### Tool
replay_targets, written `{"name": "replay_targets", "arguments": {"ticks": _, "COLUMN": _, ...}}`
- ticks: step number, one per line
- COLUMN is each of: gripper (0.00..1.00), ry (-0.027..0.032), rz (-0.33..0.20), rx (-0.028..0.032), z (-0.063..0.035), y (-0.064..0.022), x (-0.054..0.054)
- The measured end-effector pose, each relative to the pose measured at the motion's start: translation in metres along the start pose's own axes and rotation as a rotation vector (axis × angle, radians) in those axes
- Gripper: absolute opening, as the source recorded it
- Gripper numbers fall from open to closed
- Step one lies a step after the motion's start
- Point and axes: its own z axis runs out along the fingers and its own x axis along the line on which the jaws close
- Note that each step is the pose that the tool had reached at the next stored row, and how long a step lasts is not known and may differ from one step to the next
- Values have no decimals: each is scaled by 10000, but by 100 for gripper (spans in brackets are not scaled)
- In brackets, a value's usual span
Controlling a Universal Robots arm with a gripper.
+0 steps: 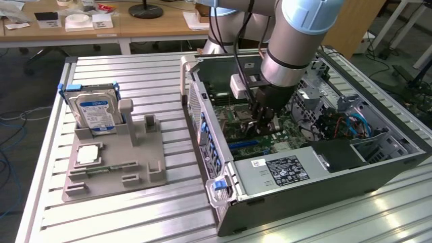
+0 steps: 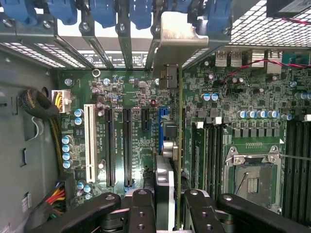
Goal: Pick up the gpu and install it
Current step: 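Insert the gpu into the slot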
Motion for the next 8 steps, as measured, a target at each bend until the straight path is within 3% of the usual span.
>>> {"name": "replay_targets", "arguments": {"ticks": 8, "gripper": 28, "ry": -2, "rz": 2, "rx": -2, "z": 45, "y": 34, "x": 5}}
